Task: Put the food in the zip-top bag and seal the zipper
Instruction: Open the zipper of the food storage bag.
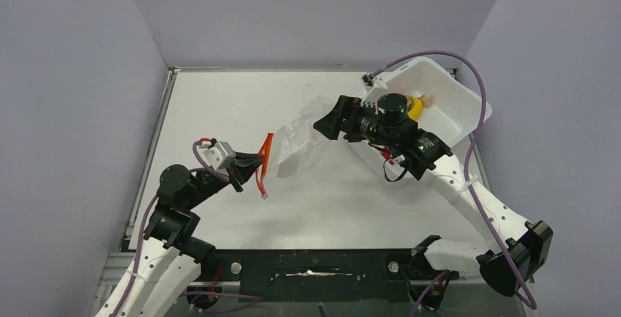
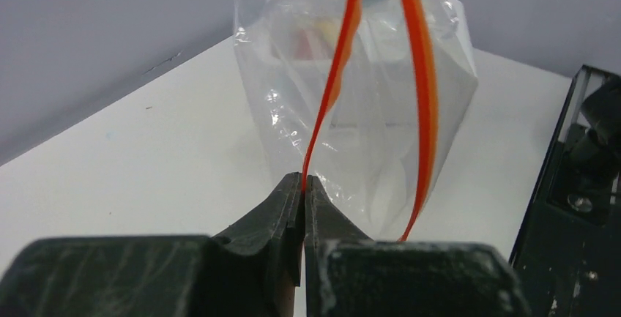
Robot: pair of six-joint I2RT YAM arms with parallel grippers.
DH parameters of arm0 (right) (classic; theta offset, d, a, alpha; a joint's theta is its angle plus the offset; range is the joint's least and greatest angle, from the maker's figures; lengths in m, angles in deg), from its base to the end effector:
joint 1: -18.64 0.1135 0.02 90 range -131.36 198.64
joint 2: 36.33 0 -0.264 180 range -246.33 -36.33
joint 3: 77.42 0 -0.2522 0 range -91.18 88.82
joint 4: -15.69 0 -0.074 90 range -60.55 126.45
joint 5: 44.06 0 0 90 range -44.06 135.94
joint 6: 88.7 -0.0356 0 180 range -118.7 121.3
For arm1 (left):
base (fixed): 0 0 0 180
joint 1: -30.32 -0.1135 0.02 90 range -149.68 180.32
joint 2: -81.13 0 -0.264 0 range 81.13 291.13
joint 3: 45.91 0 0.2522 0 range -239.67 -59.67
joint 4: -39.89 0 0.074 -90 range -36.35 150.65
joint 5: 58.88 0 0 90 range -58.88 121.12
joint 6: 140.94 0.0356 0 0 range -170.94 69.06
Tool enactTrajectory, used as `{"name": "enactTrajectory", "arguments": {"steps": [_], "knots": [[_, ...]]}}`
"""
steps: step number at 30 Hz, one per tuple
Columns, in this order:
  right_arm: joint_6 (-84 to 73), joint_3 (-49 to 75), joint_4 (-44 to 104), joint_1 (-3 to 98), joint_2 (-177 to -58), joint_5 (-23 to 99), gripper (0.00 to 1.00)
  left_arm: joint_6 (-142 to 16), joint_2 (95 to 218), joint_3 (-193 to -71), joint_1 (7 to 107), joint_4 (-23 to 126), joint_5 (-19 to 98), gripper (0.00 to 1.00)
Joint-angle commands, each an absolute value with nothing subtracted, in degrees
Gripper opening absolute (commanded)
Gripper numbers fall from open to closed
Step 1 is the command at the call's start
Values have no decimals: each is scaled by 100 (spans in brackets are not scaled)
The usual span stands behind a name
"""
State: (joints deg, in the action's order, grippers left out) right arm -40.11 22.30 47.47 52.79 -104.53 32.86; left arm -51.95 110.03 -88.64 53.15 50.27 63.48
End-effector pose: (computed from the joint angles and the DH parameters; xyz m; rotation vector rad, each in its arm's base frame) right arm 0.2197 0.1587 0.3748 -0.0355 2.0662 1.0751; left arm 0.1195 -0.0710 0.3076 0.7372 1.3843 -0.7543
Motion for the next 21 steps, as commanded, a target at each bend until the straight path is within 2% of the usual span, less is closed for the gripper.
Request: {"name": "enactTrajectory", "arguments": {"steps": [1, 5, 8, 15, 21], "knots": [[-4064, 2076, 4651, 5779, -10268, 4135, 86, -6332, 10942, -9557, 5335, 5563, 5148, 0], [-3899, 1741, 4902, 6248, -10411, 4694, 89, -6709, 11029, -9992, 5336, 6259, 4377, 0], [-3870, 1710, 4842, 6414, -10413, 4824, 90, -6686, 11082, -10179, 5335, 6682, 4300, 0], [-3894, 1693, 4983, 6443, -10187, 5337, 100, -6699, 10915, -10148, 5335, 7082, 4172, 0], [-4014, 1771, 4649, 6477, -10114, 5138, 95, -7005, 10987, -10212, 5337, 6943, 3963, 0]]}}
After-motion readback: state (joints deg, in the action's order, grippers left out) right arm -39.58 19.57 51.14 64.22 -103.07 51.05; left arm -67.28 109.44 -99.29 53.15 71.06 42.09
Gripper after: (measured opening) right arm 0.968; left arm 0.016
